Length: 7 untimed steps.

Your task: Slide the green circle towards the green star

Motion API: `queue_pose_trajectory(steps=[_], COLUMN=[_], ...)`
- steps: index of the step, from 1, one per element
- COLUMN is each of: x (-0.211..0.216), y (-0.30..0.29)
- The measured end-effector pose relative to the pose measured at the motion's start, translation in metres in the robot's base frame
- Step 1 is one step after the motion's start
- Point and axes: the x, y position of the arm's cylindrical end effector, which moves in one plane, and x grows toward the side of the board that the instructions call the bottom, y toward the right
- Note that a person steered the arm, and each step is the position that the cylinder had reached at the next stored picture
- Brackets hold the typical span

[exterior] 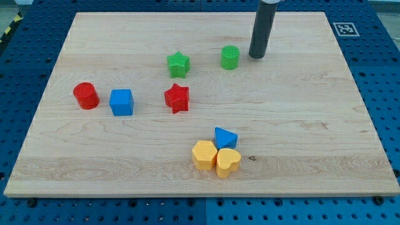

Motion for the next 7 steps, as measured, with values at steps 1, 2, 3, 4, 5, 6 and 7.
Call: queue_pose_trajectory(steps=[1,2,3,4,5,6,7], x=[0.019,0.030,0.020,0.005,-0.009,-0.018,-0.023], y=[0.004,0.011,0.011,0.003,-0.020,-0.028,-0.028])
